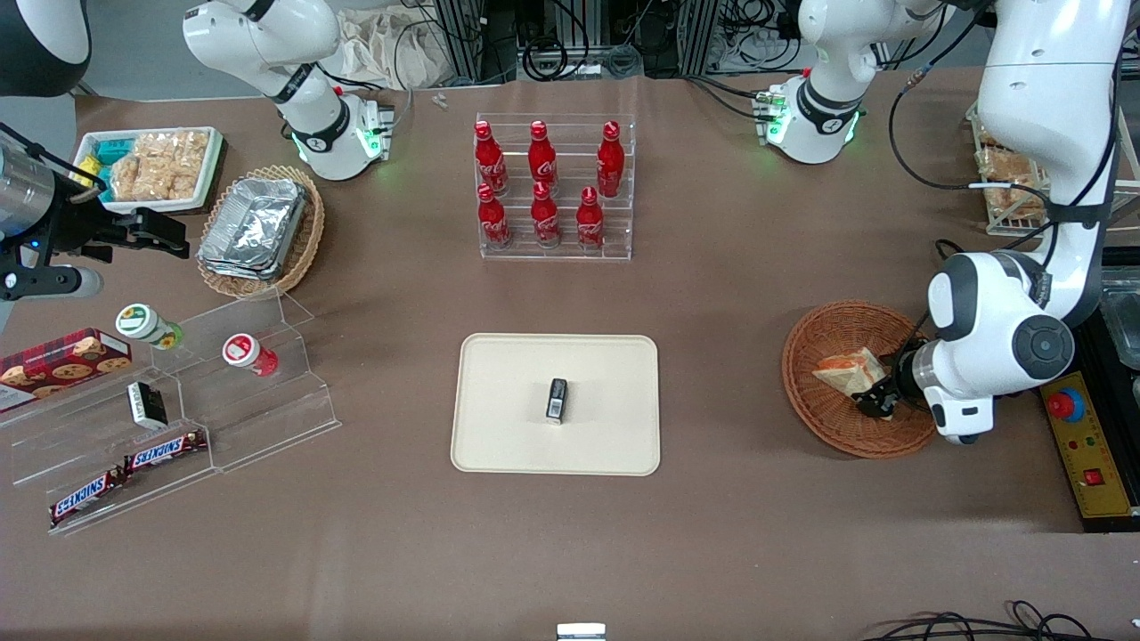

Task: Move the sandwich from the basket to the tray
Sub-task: 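Close the left gripper on the sandwich and lift it from the basket, then carry the sandwich with the left gripper over to the cream tray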

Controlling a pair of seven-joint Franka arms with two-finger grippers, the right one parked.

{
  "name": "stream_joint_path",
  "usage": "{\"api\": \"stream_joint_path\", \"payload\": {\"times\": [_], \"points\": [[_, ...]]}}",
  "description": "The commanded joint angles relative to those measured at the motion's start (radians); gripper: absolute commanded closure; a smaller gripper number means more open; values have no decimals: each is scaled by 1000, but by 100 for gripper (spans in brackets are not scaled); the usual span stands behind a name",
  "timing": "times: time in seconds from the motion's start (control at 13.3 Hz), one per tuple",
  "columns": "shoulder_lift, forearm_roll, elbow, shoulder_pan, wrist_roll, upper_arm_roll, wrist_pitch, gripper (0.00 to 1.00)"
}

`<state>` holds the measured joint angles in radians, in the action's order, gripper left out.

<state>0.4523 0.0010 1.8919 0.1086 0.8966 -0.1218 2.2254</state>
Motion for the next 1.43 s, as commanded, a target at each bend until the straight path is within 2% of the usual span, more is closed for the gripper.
{"api": "stream_joint_path", "payload": {"times": [0.0,0.15,0.22,0.3,0.38,0.45,0.82,1.12,1.35], "points": [[-21,2,61,8,18,-6,57,14],[-20,2,62,8,19,-6,57,30],[-21,2,62,8,22,-6,54,50],[-27,2,59,6,21,-9,45,75],[-52,2,59,5,19,-10,33,94],[-78,5,55,0,18,-10,4,100],[-159,16,-17,-21,-10,-50,-108,100],[-153,16,-131,-30,-227,-157,-233,100],[-132,31,-183,-131,-320,-179,-236,100]]}}
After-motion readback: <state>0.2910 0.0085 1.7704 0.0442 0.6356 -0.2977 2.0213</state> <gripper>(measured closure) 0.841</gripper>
